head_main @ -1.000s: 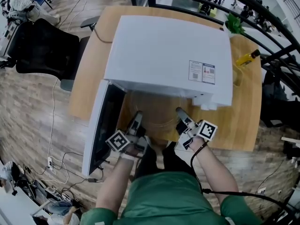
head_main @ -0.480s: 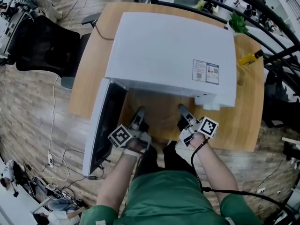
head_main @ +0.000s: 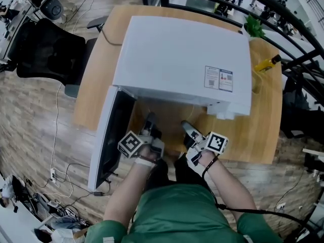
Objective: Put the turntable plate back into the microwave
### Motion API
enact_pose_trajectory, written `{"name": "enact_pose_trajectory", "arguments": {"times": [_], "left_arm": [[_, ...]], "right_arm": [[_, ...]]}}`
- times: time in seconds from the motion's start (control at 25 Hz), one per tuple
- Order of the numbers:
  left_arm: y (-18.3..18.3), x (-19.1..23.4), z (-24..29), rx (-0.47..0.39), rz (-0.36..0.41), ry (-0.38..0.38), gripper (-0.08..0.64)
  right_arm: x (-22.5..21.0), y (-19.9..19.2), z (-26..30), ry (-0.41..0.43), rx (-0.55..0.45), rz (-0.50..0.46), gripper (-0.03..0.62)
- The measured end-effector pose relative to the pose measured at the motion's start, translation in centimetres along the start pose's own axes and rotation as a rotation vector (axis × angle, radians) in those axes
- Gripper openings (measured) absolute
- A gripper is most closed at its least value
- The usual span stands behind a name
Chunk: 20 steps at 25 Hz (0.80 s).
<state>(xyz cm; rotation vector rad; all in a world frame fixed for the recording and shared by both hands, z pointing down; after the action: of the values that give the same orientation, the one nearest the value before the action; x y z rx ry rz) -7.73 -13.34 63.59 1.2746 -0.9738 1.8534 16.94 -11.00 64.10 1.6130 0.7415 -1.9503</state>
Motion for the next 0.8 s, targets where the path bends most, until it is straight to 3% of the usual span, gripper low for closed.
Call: {"name": "enact_pose_trajectory", "arguments": {"times": [0.24,0.48,0.8], "left_arm": [[0.2,-0.2,0.6,0.004,-0.009,0.002,0.058],[0.2,-0.3,1.0,0.013,-0.009,0.017,0.060],[0.5,-0.6,1.5,0.096,0.076,0.015,0.103]], "right_arm": [[1.2,-2.9,1.6,0.008,0.079,-0.010,0.118],[1.0,-3.5,2.4,-0.099,0.090,0.014,0.091],[0.6,-2.7,2.3,-0.127,0.054,0.056,0.057]]}}
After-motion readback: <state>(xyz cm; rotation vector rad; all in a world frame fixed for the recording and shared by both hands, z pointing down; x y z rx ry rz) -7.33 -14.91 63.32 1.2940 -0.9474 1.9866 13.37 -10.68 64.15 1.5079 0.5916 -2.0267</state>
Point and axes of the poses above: the fingertips, and each gripper's own axes: z forward along the fingers, x to its left, y out of its top, the point moved 9 cm from there along -z, backward along the fingers, and after that the axes turned 3 degrees about z, right-handed, at the moved point
